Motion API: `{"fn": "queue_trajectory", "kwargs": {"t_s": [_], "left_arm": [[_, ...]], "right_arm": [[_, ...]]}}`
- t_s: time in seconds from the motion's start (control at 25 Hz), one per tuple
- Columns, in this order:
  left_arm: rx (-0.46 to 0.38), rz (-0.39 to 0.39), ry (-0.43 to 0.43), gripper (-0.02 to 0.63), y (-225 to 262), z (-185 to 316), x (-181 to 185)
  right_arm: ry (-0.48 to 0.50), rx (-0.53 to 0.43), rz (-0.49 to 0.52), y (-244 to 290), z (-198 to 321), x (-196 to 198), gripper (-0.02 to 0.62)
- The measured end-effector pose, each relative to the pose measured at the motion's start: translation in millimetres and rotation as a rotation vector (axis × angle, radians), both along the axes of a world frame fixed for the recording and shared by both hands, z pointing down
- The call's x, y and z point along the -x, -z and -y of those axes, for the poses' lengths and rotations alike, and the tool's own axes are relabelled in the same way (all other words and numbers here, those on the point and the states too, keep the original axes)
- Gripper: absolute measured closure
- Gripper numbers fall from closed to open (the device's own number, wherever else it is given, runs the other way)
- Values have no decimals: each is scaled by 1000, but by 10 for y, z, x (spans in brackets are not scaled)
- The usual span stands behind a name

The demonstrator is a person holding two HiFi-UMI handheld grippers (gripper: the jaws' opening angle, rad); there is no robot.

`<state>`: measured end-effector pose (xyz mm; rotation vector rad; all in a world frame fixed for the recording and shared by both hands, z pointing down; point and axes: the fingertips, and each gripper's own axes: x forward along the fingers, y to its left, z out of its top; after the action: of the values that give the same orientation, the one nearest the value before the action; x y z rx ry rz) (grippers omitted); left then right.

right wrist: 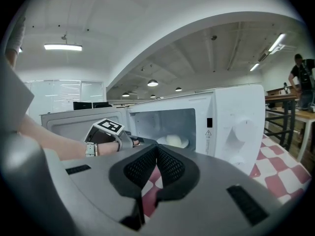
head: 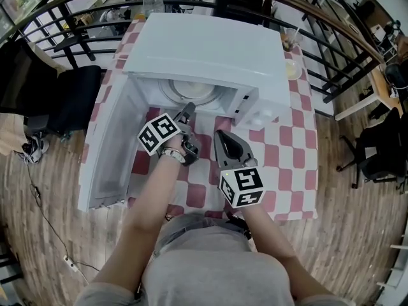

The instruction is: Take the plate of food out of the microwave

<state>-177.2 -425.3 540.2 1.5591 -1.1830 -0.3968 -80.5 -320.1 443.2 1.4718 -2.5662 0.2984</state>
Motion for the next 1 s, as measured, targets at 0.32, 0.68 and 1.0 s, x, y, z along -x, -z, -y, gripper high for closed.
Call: {"fn": "queue_trajectory", "kwargs": {"t_s": [0.32,0.68,1.0], "left_arm": [[124,-15,77,330,-259,249,61],[243,51,145,327,-315,296,62],[327,32,222,315,-393,297,115]], "right_arm": [[4,40,-12,-175,54,-13,569],[-23,66,-9,-278,157,-115,569],[-36,80,-14,-324,149,-194,569]]}}
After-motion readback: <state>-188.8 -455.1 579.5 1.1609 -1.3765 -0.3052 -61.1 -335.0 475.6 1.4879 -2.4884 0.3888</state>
